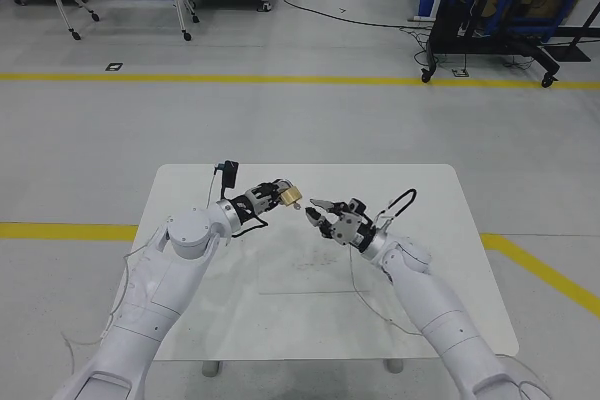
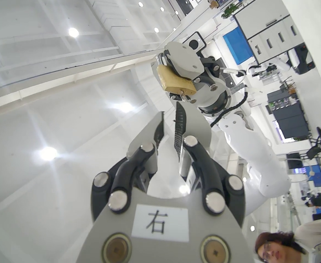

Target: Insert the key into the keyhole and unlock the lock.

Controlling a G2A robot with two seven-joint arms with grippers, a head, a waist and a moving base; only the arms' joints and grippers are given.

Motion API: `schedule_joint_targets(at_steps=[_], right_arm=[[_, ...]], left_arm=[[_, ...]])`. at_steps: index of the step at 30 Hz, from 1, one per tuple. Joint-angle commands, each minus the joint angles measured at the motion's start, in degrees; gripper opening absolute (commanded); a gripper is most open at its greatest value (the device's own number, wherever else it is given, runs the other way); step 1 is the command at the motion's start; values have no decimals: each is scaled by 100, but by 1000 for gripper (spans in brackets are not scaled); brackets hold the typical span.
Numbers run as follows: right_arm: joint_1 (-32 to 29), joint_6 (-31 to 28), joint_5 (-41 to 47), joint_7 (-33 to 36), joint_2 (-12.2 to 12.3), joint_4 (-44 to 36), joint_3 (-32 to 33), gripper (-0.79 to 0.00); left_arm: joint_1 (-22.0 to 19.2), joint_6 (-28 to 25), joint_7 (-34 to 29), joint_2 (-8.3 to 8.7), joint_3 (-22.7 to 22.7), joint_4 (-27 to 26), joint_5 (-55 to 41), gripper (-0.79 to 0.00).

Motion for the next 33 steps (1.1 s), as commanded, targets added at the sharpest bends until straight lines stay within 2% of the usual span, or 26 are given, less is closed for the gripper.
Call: schedule_joint_targets(at_steps=[1, 4, 8, 14, 16, 18, 20, 21, 27, 33], right_arm=[[-84, -133, -274, -164, 10, -183, -54, -449], [-200, -314, -519, -568, -8, -406, -172, -462], [-229, -351, -518, -742, -35, -500, -255, -480], [-165, -277, -259, -740, -65, -433, -249, -606], [-118, -186, -129, -737, -80, -368, -253, -613], [-60, -97, 15, -708, -101, -277, -271, -653], [-8, -42, 158, -661, -120, -173, -281, -763], [16, -6, 225, -632, -129, -115, -286, -785], [189, 441, 674, -164, -162, 265, -286, -785], [348, 1006, 1046, 265, -162, 620, -223, -785]], left_arm=[[-5, 6, 6, -5, 12, 3, 10, -785], [-16, -5, -3, -11, 24, 16, 25, -785], [6, -46, -6, -11, 16, 22, 39, -785], [45, -101, -54, -2, -32, -8, 36, -785], [53, -110, -66, 1, -42, -20, 46, -785], [62, -108, -71, 2, -47, -32, 60, -785], [71, -99, -81, 2, -52, -41, 45, -785], [76, -98, -81, 1, -49, -47, 47, -785], [89, -142, 2, -5, 13, -109, 244, -785], [205, -261, 393, -1, 55, -295, 656, -785]])
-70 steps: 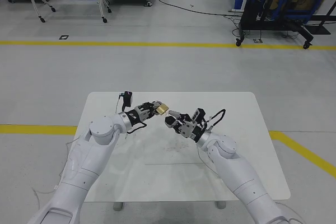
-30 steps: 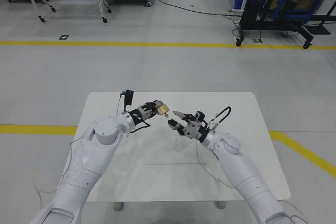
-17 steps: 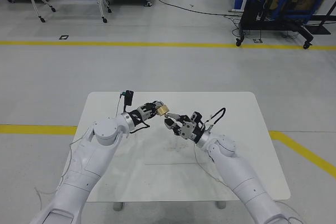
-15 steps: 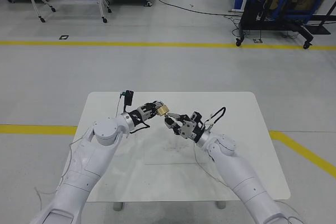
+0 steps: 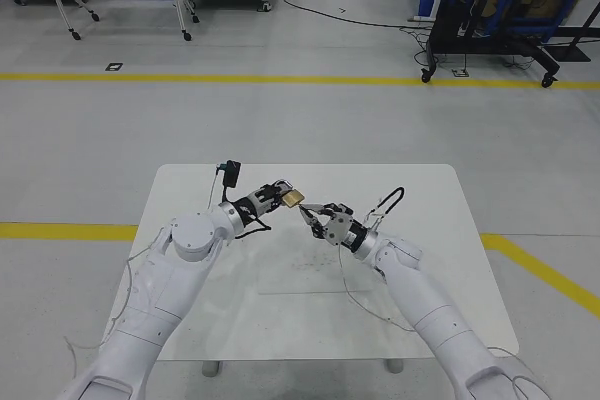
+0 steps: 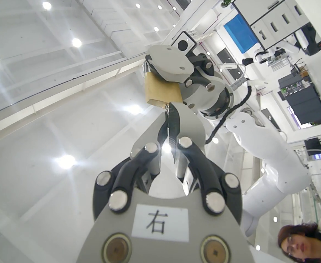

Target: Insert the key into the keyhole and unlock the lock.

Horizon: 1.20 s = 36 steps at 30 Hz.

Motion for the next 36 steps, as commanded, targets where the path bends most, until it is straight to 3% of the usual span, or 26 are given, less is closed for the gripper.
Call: schedule_joint_targets(at_steps=[1, 2, 3, 5, 6, 8, 9, 10, 13, 17, 19, 22, 25, 33, 34, 35, 36], right_arm=[[64, 240, 174, 76, -4, 163, 30, -785], [108, 407, 278, 157, -6, 250, 42, -785], [149, 571, 404, 224, -7, 370, 69, -526], [256, 751, 415, 375, 0, 523, 75, -619], [288, 743, 384, 434, 7, 587, 84, -625], [322, 693, 255, 583, 25, 633, 81, -514], [331, 646, 133, 701, 41, 614, 72, -302], [332, 524, -17, 779, 64, 590, 83, 0], [233, -129, -542, 894, 154, 390, 194, 0], [-210, -1514, -1383, 404, 344, -290, 683, 0], [-643, -2217, -1895, -206, 467, -931, 1109, 0], [-1525, -2787, -2542, -1074, 617, -2239, 1752, 0], [-2360, -3034, -2713, -1599, 695, -3278, 2309, 0], [-2360, -3034, -2713, -1599, 695, -3278, 2309, 0], [-2360, -3034, -2713, -1599, 695, -3278, 2309, 0], [-2360, -3034, -2713, -1599, 695, -3278, 2309, 0], [-2360, -3034, -2713, -1599, 695, -3278, 2309, 0]], left_arm=[[62, -20, 168, 1, 14, -75, 149, -785], [87, -13, 245, 1, 21, -113, 221, -785], [112, -1, 318, 1, 31, -148, 289, -785], [152, 23, 380, -3, 44, -204, 332, -785], [161, 34, 388, -4, 42, -220, 338, -785], [172, 66, 362, -7, 34, -231, 305, -785], [170, 88, 329, -10, 19, -223, 235, -785], [162, 104, 278, -13, -5, -205, 137, -785], [110, 209, 78, -19, -82, -108, -156, -785], [-36, 457, -246, -16, 11, -11, 7, -785], [-95, 612, -274, -28, 214, -48, 392, -785], [-204, 948, -369, -76, 640, -84, 966, -785], [-449, 1416, -621, -157, 1192, -1, 1640, -785], [-920, 2210, -801, -400, 2083, 444, 2568, -785], [-974, 2271, -930, -421, 2180, 517, 2681, -699], [-1037, 2327, -1058, -440, 2264, 579, 2787, -468], [-1095, 2384, -1153, -459, 2344, 633, 2905, -385]])
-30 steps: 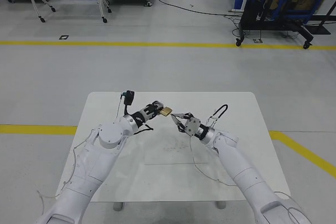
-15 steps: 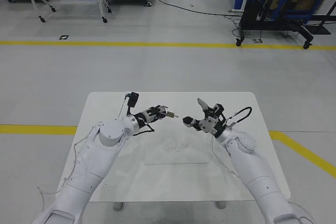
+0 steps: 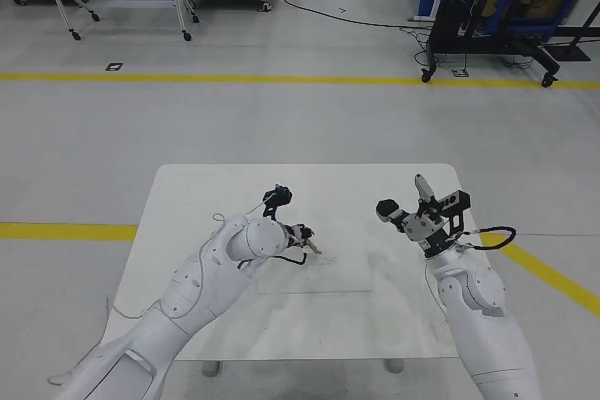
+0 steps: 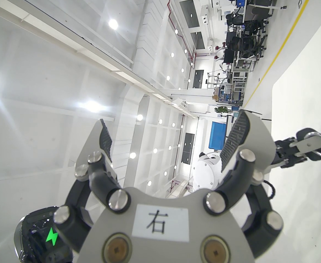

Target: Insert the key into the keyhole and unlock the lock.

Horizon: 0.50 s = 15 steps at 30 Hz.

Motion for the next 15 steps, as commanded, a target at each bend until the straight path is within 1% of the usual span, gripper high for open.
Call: schedule_joint_targets(at_steps=[1, 2, 3, 6, 10, 15], right_arm=[[0, 0, 0, 0, 0, 0, 0, 0], [0, 0, 0, 0, 0, 0, 0, 0], [0, 0, 0, 0, 0, 0, 0, 0], [0, 0, 0, 0, 0, 0, 0, 0], [0, 0, 0, 0, 0, 0, 0, 0], [0, 0, 0, 0, 0, 0, 0, 0]], left_arm=[[-101, 67, -234, -37, 141, 98, 161, -289], [-151, 59, -349, -50, 181, 144, 208, -74], [-188, 49, -433, -59, 204, 180, 244, 0], [-251, -186, -789, -52, 162, 238, 170, 0], [-297, -630, -1322, 36, -83, 309, -7, 0], [-193, -1162, -1641, 218, -687, 198, -429, 0]])
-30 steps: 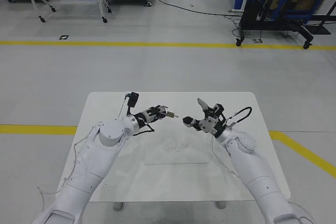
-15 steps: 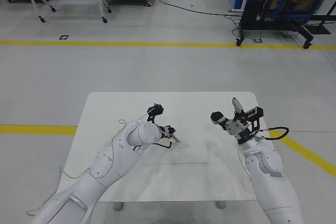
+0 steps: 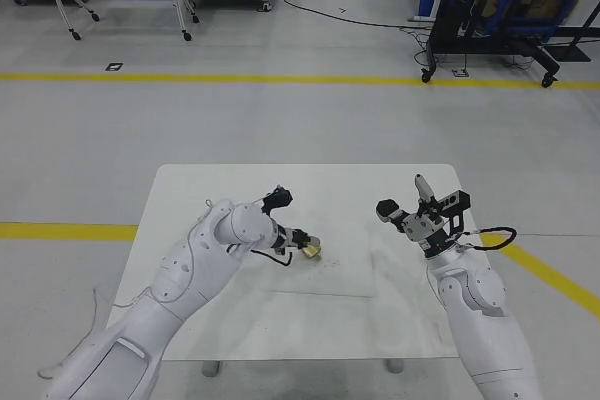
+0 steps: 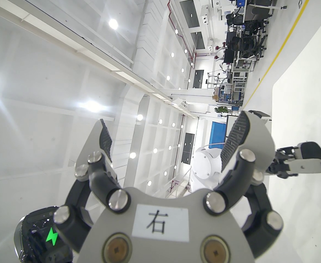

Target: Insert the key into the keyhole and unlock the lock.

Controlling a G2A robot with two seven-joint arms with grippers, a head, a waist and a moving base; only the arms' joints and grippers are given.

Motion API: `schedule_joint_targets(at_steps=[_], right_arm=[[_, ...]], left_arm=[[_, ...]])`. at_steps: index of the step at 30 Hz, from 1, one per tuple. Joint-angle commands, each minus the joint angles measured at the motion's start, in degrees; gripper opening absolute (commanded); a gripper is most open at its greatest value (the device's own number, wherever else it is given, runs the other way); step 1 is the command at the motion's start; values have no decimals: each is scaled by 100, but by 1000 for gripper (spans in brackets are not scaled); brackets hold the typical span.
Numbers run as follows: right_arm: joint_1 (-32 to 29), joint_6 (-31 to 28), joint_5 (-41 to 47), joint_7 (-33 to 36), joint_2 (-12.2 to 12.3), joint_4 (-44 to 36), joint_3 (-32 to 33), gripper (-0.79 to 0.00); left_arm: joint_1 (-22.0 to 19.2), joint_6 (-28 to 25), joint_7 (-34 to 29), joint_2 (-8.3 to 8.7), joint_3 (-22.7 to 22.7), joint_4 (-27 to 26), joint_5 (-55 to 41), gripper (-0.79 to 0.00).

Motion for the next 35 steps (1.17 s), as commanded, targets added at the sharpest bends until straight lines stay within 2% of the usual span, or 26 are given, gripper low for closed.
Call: schedule_joint_targets(at_steps=[1, 4, 7, 12, 14, 16, 18, 21, 23, 25, 27, 35], right_arm=[[0, 0, 0, 0, 0, 0, 0, 0], [0, 0, 0, 0, 0, 0, 0, 0], [0, 0, 0, 0, 0, 0, 0, 0], [1, -27, -66, -46, 1, -11, -1, 0], [10, -455, -524, -366, 0, -43, 17, 0], [0, -875, -856, -561, -11, -56, -33, 0], [7, -1298, -998, -755, -14, -99, 56, 0], [-74, -2030, -734, -1069, -43, -358, 187, 0], [-74, -2030, -734, -1069, -43, -358, 187, -1], [-78, -2068, -685, -1079, -44, -372, 191, -1], [-75, -2035, -724, -1069, -43, -360, 187, 0], [-102, -1963, -961, -1120, -25, -380, 192, 0]], left_arm=[[106, -258, -20, 90, -349, -115, -264, 0], [452, -629, 416, 247, -1002, -458, -636, 0], [991, -911, 844, 413, -1601, -1094, -715, 0], [1935, -1029, 1270, 618, -2358, -2269, -646, 0], [2252, -936, 1729, 661, -2598, -2603, -508, 0], [2552, -655, 2441, 670, -2712, -2939, -226, -55], [2785, -433, 3046, 654, -2709, -3218, -58, 0], [3079, -498, 4187, 580, -2708, -3456, -344, 0], [3079, -498, 4187, 580, -2708, -3456, -344, -30], [3089, -506, 4352, 578, -2708, -3464, -364, -10], [3081, -501, 4244, 579, -2707, -3457, -347, 0], [3128, -511, 4219, 588, -2747, -3464, -219, 0]])
